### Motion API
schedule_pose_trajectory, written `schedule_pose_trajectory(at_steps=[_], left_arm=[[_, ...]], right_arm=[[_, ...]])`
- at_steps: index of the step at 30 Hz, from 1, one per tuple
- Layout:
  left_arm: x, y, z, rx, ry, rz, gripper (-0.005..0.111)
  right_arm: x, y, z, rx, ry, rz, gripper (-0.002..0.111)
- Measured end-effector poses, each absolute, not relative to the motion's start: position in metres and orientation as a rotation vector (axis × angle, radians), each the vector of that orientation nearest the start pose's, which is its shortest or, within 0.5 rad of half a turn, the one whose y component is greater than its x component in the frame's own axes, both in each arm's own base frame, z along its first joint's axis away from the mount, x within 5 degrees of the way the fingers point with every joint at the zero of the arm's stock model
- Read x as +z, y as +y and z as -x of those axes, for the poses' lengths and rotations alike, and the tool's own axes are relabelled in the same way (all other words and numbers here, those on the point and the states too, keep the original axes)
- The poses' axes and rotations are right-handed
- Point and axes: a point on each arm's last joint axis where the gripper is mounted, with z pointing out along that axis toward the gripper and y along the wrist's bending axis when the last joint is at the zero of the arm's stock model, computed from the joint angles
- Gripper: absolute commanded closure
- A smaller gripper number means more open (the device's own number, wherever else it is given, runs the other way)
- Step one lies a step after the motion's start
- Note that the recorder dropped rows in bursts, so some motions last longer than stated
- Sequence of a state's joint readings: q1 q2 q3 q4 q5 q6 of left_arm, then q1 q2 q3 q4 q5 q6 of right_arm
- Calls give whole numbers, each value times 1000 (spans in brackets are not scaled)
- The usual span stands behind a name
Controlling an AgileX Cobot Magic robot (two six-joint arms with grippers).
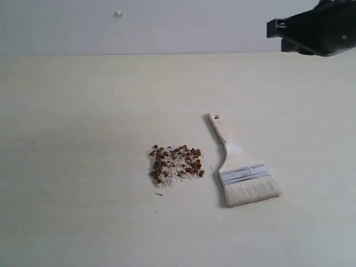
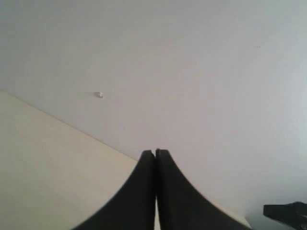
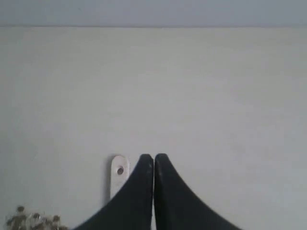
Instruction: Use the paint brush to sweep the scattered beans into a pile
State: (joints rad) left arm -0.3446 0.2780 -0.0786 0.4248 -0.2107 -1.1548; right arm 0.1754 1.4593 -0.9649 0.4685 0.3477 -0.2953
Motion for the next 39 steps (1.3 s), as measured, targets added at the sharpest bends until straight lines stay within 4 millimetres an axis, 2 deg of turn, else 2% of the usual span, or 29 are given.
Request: schedule_pose_trajectory(at_steps=[3,9,11,15,19,32,35,39], left_arm=[[239,-35,-74,-930,1546,234,107],[239,-35,-74,-930,1546,234,107],[239,-35,-74,-930,1546,234,107],[239,-35,-74,-930,1546,234,107],[239,-35,-74,-930,1546,234,107],[239,-35,-74,-930,1546,234,107],[239,-35,-74,-930,1546,234,107],[239,-35,-74,-930,1546,234,107]], right_arm=[[270,57,-252,318,2249,103,108],[269,44,-188,312,2142,88,108],[278,39,-164,328,2059,79,108],[300,35,-137,346,1910,80,108],[311,32,-122,355,1828,79,108],[314,29,-111,280,1766,155,108],[302,26,-102,252,1731,159,108],[272,18,-86,196,1658,119,108]])
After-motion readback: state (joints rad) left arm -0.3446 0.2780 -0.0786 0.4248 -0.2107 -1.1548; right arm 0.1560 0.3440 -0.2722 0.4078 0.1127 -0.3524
